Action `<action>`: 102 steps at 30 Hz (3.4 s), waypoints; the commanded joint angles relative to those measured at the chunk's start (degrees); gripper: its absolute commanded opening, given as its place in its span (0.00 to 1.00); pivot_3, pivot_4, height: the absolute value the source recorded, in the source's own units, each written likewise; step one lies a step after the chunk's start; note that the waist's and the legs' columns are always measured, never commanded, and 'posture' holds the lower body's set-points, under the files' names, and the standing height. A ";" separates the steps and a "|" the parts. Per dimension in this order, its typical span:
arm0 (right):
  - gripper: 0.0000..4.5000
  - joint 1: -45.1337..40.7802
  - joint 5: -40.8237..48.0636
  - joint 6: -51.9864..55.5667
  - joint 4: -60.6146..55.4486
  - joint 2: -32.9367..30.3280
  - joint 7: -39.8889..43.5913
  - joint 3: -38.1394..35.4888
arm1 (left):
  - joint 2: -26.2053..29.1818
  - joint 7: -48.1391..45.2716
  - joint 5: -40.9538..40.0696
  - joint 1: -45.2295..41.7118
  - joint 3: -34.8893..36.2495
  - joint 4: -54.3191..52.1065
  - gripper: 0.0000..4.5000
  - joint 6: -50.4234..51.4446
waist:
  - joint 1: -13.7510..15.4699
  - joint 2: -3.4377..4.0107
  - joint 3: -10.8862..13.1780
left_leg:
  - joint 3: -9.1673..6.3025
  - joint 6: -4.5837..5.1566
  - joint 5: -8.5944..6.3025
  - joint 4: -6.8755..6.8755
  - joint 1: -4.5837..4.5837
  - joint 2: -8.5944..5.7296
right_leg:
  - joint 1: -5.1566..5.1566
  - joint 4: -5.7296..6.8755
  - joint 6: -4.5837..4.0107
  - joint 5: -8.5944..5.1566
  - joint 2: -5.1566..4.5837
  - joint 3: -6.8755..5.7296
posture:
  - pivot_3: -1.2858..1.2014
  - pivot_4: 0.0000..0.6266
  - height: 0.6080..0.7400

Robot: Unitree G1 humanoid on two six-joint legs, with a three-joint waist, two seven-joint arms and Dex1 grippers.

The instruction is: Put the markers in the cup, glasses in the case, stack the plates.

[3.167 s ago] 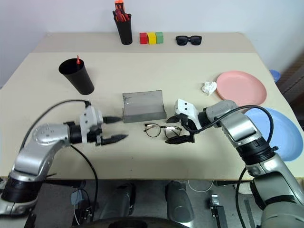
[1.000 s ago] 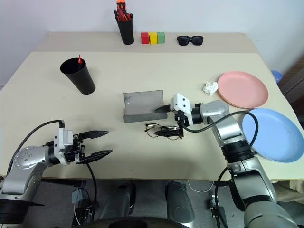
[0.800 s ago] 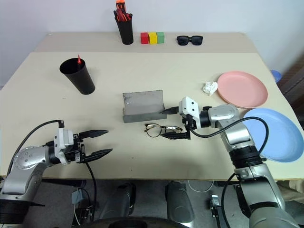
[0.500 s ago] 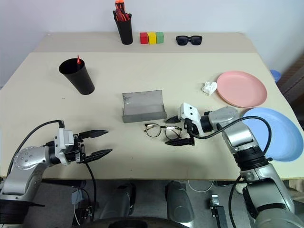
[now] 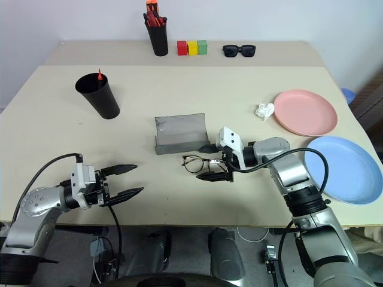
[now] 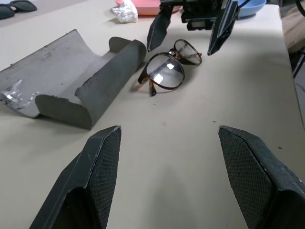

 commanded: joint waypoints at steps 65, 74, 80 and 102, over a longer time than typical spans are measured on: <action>0.20 -1.43 -0.50 1.73 1.39 -3.41 2.72 -0.35 | 0.55 0.13 0.72 0.93 -0.90 -2.19 0.75 -1.56 | 0.01 0.00 0.00 | 0.00 0.00 0.00 -0.07 0.00 0.00 | 0.08 -0.26 0.00 0.00 0.00 0.00 | 0.52 0.24 1.00; 0.62 -1.40 -1.01 -0.27 1.89 -2.33 0.20 -0.79 | 0.92 0.96 0.61 0.59 -0.78 -4.18 0.75 0.54 | 0.00 0.00 0.00 | 0.00 0.00 0.00 -0.09 -0.01 0.00 | 0.08 -0.29 0.00 0.00 0.00 0.00 | 0.52 0.24 1.00; 0.62 -1.42 -0.88 0.09 2.06 -2.28 0.43 -0.58 | 1.01 1.64 0.56 0.45 -0.94 -5.38 0.75 1.76 | 0.00 0.00 0.00 | 0.00 0.00 0.00 -0.09 -0.01 0.00 | 0.08 -0.29 0.00 0.00 0.00 0.00 | 0.52 0.24 1.00; 0.01 -1.17 -1.06 1.59 1.32 -3.58 2.21 0.00 | 1.58 6.71 -0.51 -2.57 -1.54 -13.73 0.75 11.56 | 0.01 0.00 0.00 | 0.00 0.00 0.00 -0.10 -0.01 0.00 | 0.09 -0.31 0.00 0.00 0.00 -0.01 | 0.52 0.24 1.00</action>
